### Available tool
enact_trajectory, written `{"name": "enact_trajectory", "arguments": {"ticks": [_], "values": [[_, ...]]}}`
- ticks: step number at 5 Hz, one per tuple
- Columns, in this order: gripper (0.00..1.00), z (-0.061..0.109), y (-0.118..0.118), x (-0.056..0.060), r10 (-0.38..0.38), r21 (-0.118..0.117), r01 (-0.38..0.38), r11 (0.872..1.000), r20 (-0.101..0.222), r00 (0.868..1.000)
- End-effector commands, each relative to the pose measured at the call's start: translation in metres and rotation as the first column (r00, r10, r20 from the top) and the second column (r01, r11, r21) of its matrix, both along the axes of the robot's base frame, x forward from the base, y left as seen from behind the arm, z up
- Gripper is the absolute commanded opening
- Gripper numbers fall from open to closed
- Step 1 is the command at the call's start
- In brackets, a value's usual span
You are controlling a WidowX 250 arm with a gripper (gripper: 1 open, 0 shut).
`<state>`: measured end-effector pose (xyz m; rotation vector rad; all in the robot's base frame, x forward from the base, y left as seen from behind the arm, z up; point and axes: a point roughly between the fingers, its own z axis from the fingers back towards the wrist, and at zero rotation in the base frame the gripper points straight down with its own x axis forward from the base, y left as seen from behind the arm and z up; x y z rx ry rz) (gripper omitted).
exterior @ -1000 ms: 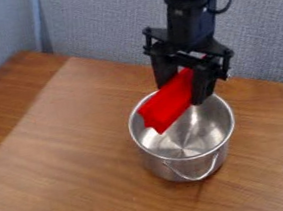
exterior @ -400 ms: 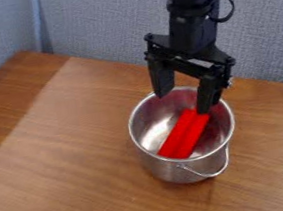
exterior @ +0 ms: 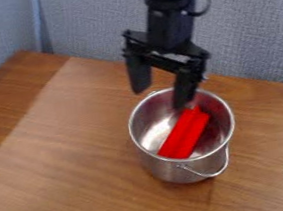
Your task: Put the red object in the metal pot
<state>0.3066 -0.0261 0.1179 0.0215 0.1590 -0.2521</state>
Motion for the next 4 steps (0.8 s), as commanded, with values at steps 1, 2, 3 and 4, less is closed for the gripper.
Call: {"name": "enact_trajectory", "arguments": {"ticks": [1,2,3,4], "values": [[1.00,0.024,0.010,0.010,0.013,0.007,-0.013,1.000,0.083,0.996],[1.00,0.044,0.007,0.002,0.000,-0.005,0.001,1.000,0.130,0.992],[1.00,0.054,0.002,-0.006,-0.013,-0.022,0.017,1.000,0.143,0.990],[1.00,0.063,-0.006,-0.020,-0.034,-0.028,0.039,0.999,0.155,0.987]]}}
